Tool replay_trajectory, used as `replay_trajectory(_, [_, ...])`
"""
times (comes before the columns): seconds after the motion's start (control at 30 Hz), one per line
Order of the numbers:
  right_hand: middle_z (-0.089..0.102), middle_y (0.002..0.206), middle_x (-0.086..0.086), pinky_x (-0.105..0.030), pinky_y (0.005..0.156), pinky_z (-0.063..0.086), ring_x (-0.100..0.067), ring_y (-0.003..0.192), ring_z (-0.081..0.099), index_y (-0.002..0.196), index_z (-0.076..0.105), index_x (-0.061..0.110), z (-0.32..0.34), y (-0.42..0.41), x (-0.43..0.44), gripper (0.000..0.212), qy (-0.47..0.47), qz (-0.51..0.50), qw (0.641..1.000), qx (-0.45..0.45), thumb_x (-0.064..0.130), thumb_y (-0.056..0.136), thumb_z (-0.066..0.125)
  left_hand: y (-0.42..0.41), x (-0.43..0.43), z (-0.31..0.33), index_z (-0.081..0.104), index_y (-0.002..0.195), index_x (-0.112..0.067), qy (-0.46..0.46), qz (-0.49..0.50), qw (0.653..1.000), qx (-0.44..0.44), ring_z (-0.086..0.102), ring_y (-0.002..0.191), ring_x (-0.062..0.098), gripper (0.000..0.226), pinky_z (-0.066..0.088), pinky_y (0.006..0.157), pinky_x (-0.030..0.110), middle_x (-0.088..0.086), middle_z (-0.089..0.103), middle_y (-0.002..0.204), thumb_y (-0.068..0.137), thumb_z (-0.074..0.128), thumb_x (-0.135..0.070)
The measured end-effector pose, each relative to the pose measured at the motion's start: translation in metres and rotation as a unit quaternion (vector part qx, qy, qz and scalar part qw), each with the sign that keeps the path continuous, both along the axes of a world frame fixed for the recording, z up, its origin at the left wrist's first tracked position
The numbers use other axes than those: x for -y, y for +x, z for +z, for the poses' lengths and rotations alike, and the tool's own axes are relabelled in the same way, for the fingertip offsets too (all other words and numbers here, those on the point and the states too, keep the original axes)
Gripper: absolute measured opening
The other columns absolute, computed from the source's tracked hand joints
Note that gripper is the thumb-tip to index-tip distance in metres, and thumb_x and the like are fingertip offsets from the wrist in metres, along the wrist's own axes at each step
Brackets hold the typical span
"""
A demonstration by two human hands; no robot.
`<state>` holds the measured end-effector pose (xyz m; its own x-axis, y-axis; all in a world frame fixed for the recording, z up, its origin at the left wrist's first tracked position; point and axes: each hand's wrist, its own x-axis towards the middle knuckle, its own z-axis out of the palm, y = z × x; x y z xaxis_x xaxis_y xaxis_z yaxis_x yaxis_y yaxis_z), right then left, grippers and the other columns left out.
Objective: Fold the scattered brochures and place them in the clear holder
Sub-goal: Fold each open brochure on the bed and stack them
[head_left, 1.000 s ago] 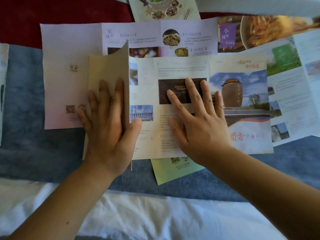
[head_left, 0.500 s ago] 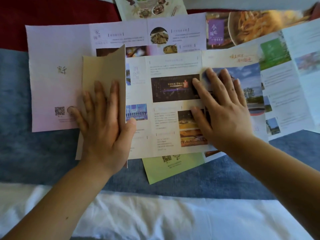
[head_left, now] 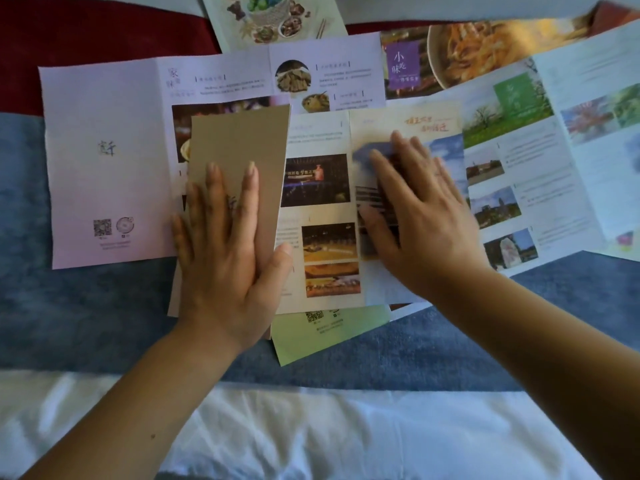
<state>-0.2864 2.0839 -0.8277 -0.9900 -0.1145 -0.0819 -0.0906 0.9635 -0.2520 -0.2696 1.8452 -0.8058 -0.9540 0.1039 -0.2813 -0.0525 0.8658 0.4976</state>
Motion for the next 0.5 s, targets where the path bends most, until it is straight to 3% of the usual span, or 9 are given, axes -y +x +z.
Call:
replay_trajectory(0.1, [0.01,0.173,-0.013,-0.044,0.13,0.001,-0.03,0.16,0.004,0.165,0.023,0.018,-0.003,0.003,-0.021,0.075,0.05,-0.028,0.998,0.009,0.062,0.105,0.03,0.001,-0.002,-0.002,-0.012,0.159,-0.043,-0.004,0.005,1.0,-0.002,-0.016,0.156,0.028,0.082,-0.01,0.124,0.056,0.003,-0.016,0.171,0.09,0.031,-0.057])
replay_trajectory(0.23, [0.001,0.174,-0.009,-0.044,0.129,-0.006,-0.027,0.16,-0.005,0.166,0.011,0.022,-0.013,0.005,-0.019,0.069,0.052,-0.031,0.998,0.015,0.058,0.107,0.014,0.001,-0.009,-0.004,-0.011,0.16,-0.041,-0.016,0.003,1.0,-0.005,-0.016,0.156,0.029,0.081,-0.011,0.124,0.055,0.004,-0.016,0.17,0.091,0.029,-0.058])
replay_trajectory(0.5, [0.001,0.174,-0.009,-0.048,0.129,-0.004,-0.028,0.16,-0.005,0.166,0.009,0.021,-0.019,0.004,-0.008,0.07,0.051,-0.039,0.998,0.002,0.059,0.107,0.011,0.0,-0.032,-0.002,-0.009,0.161,-0.039,-0.005,0.012,1.0,-0.017,-0.016,0.156,0.03,0.08,-0.007,0.124,0.059,0.005,-0.016,0.17,0.094,0.034,-0.053])
